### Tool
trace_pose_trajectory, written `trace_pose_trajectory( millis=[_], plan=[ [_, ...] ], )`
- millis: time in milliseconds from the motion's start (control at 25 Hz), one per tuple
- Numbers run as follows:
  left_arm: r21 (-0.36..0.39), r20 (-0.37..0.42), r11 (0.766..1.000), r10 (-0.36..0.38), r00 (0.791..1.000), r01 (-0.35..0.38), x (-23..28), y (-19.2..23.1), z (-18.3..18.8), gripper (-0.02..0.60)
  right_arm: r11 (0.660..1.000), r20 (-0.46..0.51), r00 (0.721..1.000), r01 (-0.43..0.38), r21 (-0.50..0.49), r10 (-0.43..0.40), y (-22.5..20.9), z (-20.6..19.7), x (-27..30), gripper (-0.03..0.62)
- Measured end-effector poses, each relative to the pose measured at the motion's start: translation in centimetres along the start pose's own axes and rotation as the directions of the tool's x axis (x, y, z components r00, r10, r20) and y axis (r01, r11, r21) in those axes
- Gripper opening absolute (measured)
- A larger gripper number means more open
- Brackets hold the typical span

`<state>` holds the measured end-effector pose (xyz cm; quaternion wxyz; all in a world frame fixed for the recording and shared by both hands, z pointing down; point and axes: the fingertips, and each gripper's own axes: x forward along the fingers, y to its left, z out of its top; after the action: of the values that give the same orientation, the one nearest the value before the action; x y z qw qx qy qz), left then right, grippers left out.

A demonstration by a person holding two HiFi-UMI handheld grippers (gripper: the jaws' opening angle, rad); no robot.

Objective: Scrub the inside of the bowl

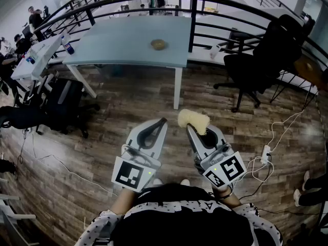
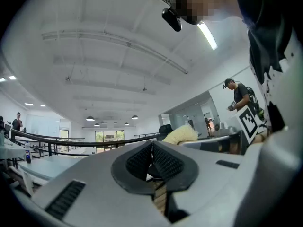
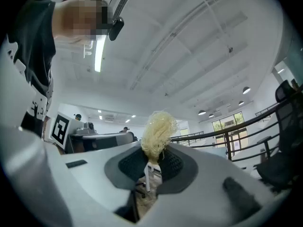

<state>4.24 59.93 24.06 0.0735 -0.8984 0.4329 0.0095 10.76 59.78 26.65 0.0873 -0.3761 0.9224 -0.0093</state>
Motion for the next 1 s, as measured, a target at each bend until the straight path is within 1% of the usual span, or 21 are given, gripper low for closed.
trace_pose_trajectory(
  millis=[160, 320, 520, 640, 720, 880, 1000],
  plan=[
    [-0.006, 0.003, 1.0, 0.0, 1.0, 0.0, 0.1, -0.3, 0.0, 0.015, 1.0, 0.009, 1.0, 0.003, -0.008, -0.003, -0.3, -0.3, -0.5, 0.06],
    [-0.003, -0.004, 1.0, 0.002, 1.0, -0.002, 0.6, -0.6, -0.2, 0.015, 1.0, 0.032, 0.999, 0.015, 0.012, -0.015, -1.3, -0.1, -1.3, 0.061],
    [-0.01, -0.003, 1.0, 0.012, 1.0, -0.012, 2.0, -1.7, -0.1, 0.015, 1.0, 0.024, 1.0, -0.015, 0.019, 0.014, -2.4, -0.2, -2.6, 0.06],
    [-0.008, -0.018, 1.0, 0.027, 0.999, -0.027, 2.5, -2.2, -0.5, 0.015, 1.0, 0.03, 0.999, -0.015, 0.023, 0.014, -3.6, 0.1, -3.3, 0.061],
    [-0.014, -0.025, 0.999, 0.036, 0.999, -0.037, 2.8, -2.6, -0.7, 0.015, 0.999, 0.045, 0.999, -0.007, 0.043, 0.005, -4.5, 0.3, -3.8, 0.061],
    [-0.019, -0.052, 0.998, 0.053, 0.997, -0.054, 3.0, -3.4, -1.3, 0.015, 0.993, 0.064, 0.998, 0.002, 0.118, -0.01, -5.5, 0.1, -4.8, 0.061],
    [-0.024, -0.074, 0.998, 0.063, 0.995, -0.065, 2.8, -4.0, -2.0, 0.015, 0.992, 0.052, 0.999, -0.006, 0.125, -0.001, -5.6, -0.5, -5.4, 0.061]
  ],
)
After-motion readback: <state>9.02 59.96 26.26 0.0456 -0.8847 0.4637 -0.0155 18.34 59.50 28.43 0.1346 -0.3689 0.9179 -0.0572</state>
